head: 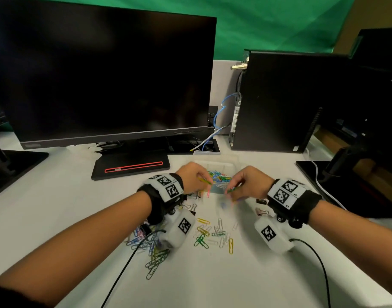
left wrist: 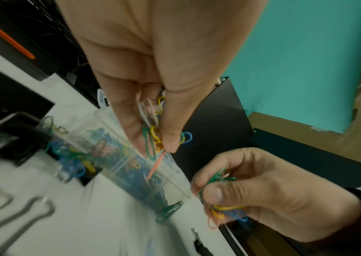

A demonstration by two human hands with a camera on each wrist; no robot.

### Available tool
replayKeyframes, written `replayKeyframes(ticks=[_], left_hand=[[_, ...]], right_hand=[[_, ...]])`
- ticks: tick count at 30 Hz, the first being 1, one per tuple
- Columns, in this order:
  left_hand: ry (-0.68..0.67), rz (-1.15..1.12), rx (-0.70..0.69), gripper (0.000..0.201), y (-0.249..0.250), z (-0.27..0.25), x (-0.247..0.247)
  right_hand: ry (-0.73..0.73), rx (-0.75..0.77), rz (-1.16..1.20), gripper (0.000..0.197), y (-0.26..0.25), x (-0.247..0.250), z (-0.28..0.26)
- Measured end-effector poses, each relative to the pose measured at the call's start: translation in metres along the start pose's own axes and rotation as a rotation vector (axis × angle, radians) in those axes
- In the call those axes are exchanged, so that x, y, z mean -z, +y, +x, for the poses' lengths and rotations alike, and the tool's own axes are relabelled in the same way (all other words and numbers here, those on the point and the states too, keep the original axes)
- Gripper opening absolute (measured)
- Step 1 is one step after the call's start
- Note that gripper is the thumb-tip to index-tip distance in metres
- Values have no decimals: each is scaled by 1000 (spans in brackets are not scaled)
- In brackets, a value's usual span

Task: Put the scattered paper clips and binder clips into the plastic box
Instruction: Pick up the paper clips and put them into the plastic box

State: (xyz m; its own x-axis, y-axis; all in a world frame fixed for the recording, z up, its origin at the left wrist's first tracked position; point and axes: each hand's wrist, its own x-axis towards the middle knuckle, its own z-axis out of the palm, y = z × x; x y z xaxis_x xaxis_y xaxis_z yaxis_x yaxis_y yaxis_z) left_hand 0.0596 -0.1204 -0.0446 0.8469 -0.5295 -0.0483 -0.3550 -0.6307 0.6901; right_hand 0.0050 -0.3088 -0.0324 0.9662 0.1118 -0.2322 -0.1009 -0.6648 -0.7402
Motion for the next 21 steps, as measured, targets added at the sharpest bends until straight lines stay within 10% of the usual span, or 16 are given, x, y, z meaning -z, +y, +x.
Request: replayKeyframes(ticks=[14,21], left_hand=[[35,-49,179,30,-2,51,1],[-29,107,70,42,-1,43,8]], right_hand=[[142,-113,80,15,-4,7,67],[108,15,-421,23,1,8,60]])
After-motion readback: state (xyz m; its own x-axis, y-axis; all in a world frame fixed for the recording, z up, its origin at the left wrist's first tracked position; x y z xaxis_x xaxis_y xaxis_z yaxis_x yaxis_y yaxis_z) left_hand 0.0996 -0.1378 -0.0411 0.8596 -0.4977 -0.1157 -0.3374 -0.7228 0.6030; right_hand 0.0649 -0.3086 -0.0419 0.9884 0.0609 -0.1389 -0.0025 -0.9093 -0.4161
